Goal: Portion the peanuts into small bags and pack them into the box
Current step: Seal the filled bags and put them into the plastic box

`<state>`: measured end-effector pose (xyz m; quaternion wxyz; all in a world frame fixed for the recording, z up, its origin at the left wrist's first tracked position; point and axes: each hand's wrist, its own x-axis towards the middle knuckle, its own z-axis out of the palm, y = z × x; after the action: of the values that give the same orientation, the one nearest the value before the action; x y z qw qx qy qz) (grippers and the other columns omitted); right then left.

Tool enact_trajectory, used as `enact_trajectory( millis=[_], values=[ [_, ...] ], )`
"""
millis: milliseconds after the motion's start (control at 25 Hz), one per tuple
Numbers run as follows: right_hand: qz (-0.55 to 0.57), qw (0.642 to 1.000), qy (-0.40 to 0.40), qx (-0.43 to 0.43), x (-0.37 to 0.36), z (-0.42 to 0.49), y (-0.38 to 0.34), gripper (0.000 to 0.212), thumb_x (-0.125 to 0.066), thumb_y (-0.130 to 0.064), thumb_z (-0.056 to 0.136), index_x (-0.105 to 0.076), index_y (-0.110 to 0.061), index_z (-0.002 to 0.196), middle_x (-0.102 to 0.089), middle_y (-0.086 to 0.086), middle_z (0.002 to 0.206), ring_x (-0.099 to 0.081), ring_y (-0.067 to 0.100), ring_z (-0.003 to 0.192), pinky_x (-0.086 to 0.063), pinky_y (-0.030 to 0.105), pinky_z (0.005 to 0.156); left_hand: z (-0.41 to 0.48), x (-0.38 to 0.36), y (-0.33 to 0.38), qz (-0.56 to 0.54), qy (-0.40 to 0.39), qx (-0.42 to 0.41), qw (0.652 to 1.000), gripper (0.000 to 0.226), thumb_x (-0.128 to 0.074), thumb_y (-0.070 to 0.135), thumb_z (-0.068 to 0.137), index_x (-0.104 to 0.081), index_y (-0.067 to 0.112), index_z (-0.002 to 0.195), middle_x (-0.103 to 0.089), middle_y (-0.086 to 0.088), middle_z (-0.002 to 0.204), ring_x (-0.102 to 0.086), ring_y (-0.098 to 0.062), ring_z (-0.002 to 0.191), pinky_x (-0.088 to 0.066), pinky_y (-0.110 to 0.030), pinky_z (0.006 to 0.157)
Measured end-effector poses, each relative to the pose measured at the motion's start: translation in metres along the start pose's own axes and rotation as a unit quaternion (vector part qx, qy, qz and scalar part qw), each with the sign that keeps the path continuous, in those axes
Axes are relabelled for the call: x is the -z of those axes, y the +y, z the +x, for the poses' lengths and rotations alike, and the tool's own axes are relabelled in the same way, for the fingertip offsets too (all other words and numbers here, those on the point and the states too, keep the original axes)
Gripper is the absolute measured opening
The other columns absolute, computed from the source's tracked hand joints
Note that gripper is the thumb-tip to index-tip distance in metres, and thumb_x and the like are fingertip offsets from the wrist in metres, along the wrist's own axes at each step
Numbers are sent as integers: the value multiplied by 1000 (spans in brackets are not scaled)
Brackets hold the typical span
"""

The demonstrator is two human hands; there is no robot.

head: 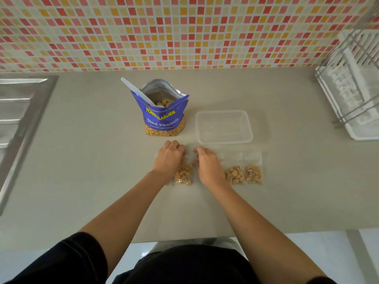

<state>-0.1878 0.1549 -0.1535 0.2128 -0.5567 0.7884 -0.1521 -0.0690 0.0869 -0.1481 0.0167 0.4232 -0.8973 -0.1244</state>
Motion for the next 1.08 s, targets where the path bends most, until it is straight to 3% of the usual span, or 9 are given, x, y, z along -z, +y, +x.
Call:
enact_trajectory(
  millis=[120,200,320,440,680,760,880,1000,1080],
  values=[
    [-42,999,-11,-8,-4,4,-3,31,-48,-3,90,-56,-9,120,-54,14,118,-51,32,111,-45,39,88,1,-1,-4,36,-11,-13,999,16,-76,2,60,-66,10,70,-62,-10,66,-59,-32,63,-50,-31,49],
    [-50,999,-10,-12,-4,7,-4,27,-47,-3,89,-60,-8,112,-52,15,116,-52,32,108,-47,39,87,3,1,-2,20,-17,-15,1000,9,-62,5,78,-66,8,86,-64,-14,85,-57,-36,86,-49,-38,68],
    [-58,998,-2,-18,-5,6,-8,26,-46,-3,89,-60,-7,110,-53,16,115,-53,33,106,-45,38,87,2,1,-1,64,-34,-6,997,24,-42,9,91,-58,9,109,-59,-11,112,-45,-32,113,-38,-39,88],
    [-71,997,-3,-14,-6,4,-10,33,-42,0,89,-57,-6,118,-54,17,116,-52,34,109,-43,38,90,4,0,-4,73,-45,3,996,23,-41,14,94,-56,11,111,-57,-10,116,-43,-31,115,-36,-39,88],
    [-34,999,11,-24,-4,5,-15,31,-49,4,83,-60,-8,109,-52,15,117,-53,33,106,-43,36,89,1,7,-5,69,-35,-31,997,23,-42,16,93,-55,12,111,-49,-8,122,-39,-29,116,-34,-38,91],
    [67,996,26,-54,-1,1,-14,24,-54,-1,82,-61,-8,105,-61,12,109,-58,29,100,-43,33,87,-4,11,-10,12,-18,-53,998,16,-46,15,92,-55,10,104,-56,-9,114,-42,-29,112,-36,-37,91],
    [283,953,19,-105,5,-11,-12,17,-63,-11,84,-62,-10,102,-65,-1,83,-62,14,78,-46,21,74,-16,20,-17,-147,17,-45,988,12,-52,11,89,-56,5,100,-65,-13,93,-50,-29,99,-43,-36,87],
    [367,924,40,-101,7,-21,-12,6,-65,-14,85,-67,-17,90,-64,-10,74,-61,3,70,-45,20,73,-28,35,-14,-328,-1,38,944,17,-58,8,85,-62,10,102,-64,-3,85,-62,-19,83,-46,-18,77],
    [397,911,70,-92,11,-25,-14,8,-63,-15,86,-67,-21,83,-66,-10,72,-62,2,67,-47,19,73,-29,44,-11,-361,-6,54,931,14,-62,14,85,-67,14,98,-65,3,82,-64,-14,78,-45,-10,72]
  ],
)
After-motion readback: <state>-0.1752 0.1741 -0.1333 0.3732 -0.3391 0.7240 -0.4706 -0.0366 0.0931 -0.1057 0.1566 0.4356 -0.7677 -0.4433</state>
